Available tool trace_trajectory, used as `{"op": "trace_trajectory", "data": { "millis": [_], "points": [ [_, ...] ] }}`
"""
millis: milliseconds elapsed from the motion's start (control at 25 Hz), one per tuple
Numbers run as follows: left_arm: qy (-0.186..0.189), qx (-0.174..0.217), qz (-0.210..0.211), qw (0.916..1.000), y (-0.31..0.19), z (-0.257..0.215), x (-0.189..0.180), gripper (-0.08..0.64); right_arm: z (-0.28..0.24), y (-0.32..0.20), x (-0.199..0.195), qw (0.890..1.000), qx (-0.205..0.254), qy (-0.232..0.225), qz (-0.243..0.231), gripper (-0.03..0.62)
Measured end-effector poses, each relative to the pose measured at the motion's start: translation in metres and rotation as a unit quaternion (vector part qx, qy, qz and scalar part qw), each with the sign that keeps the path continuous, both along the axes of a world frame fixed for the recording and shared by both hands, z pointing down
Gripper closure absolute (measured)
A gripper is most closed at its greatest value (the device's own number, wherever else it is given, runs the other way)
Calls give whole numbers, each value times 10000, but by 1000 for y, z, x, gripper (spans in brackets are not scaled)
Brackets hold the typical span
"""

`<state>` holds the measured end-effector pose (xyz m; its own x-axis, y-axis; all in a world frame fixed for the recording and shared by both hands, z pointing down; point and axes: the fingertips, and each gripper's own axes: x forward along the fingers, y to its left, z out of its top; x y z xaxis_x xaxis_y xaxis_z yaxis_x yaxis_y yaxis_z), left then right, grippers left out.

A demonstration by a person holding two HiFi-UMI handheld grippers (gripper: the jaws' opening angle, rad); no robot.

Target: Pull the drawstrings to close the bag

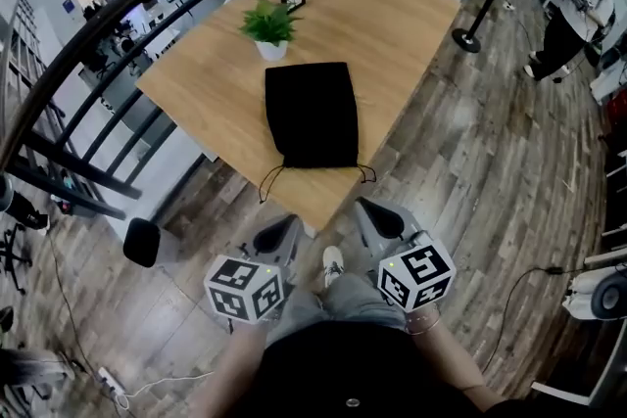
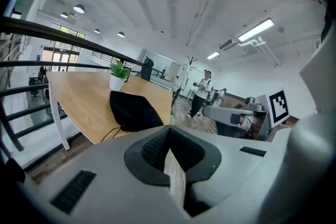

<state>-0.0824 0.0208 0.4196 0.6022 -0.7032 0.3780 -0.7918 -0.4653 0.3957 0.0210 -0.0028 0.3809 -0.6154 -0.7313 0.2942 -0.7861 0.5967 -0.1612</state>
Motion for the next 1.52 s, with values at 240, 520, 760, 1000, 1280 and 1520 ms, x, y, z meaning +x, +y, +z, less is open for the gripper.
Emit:
{"op": "trace_trajectory", "data": {
  "millis": [240, 520, 760, 1000, 1280, 1520],
  "points": [
    [-10, -7, -341, 9994, -65, -3, -11, 545, 0, -64, 4, 9996, 0, -49, -268, 594],
    [-72, 30, -486, 9988, -116, 2, 7, 545, 11, -116, 16, 9982, -125, -102, -582, 594],
    [239, -150, -604, 9978, -137, 9, 23, 545, 22, -134, 24, 9970, -249, -94, -733, 594],
    [308, -209, -811, 9960, -144, 8, 17, 545, 25, -142, 27, 9970, -285, -71, -712, 594],
    [328, -359, -871, 9950, -140, 13, 6, 545, 35, -138, 25, 9969, -449, -7, -640, 592],
    [338, -473, -764, 9954, -139, 18, -8, 545, 48, -131, 17, 9967, -619, 57, -523, 594]
  ]
}}
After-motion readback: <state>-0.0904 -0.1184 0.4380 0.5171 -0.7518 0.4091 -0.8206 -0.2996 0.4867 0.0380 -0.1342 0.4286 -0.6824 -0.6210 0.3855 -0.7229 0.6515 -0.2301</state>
